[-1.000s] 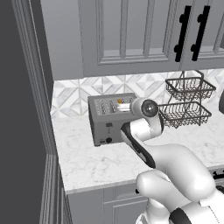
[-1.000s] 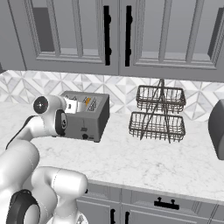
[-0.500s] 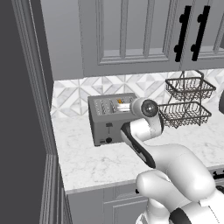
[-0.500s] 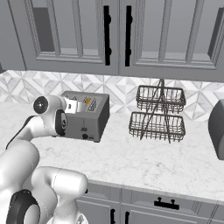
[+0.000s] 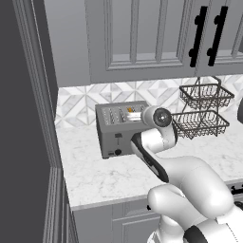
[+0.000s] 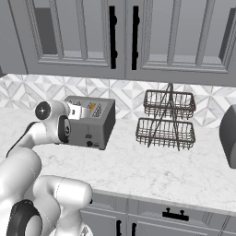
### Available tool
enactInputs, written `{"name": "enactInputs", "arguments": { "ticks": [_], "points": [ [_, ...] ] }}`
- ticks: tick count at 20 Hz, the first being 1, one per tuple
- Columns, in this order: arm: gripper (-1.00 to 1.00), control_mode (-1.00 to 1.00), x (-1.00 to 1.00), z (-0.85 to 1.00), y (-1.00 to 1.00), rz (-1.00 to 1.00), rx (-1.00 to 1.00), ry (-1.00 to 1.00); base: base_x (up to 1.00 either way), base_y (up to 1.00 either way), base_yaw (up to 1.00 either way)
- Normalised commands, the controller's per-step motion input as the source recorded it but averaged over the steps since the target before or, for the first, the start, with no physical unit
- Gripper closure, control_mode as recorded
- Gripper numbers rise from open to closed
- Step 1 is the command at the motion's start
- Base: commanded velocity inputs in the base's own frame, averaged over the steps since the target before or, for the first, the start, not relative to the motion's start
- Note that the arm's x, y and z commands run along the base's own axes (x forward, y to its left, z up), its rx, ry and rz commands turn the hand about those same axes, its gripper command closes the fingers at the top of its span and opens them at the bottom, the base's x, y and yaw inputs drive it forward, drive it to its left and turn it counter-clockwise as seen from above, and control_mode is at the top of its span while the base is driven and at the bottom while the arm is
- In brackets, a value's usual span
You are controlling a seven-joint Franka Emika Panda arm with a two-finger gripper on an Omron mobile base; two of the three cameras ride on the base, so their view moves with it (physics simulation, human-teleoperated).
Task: Start the toaster. Once the lever pops up, take the bread to the plate on the dining counter.
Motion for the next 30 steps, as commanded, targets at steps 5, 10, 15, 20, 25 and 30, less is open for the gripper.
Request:
{"name": "enactInputs", "arguments": {
  "ticks": [5,10,15,20,25,30],
  "points": [
    [-1.00,-1.00,0.00,0.00,0.00,0.00,0.00,0.00,0.00,0.00,0.00],
    [-1.00,-1.00,0.00,0.00,0.00,0.00,0.00,0.00,0.00,0.00,0.00],
    [-1.00,-1.00,0.00,0.00,0.00,0.00,0.00,0.00,0.00,0.00,0.00],
    [-1.00,-1.00,0.00,0.00,0.00,0.00,0.00,0.00,0.00,0.00,0.00],
    [-1.00,-1.00,0.00,0.00,0.00,0.00,0.00,0.00,0.00,0.00,0.00],
    [-1.00,-1.00,0.00,0.00,0.00,0.00,0.00,0.00,0.00,0.00,0.00]
  ]
}}
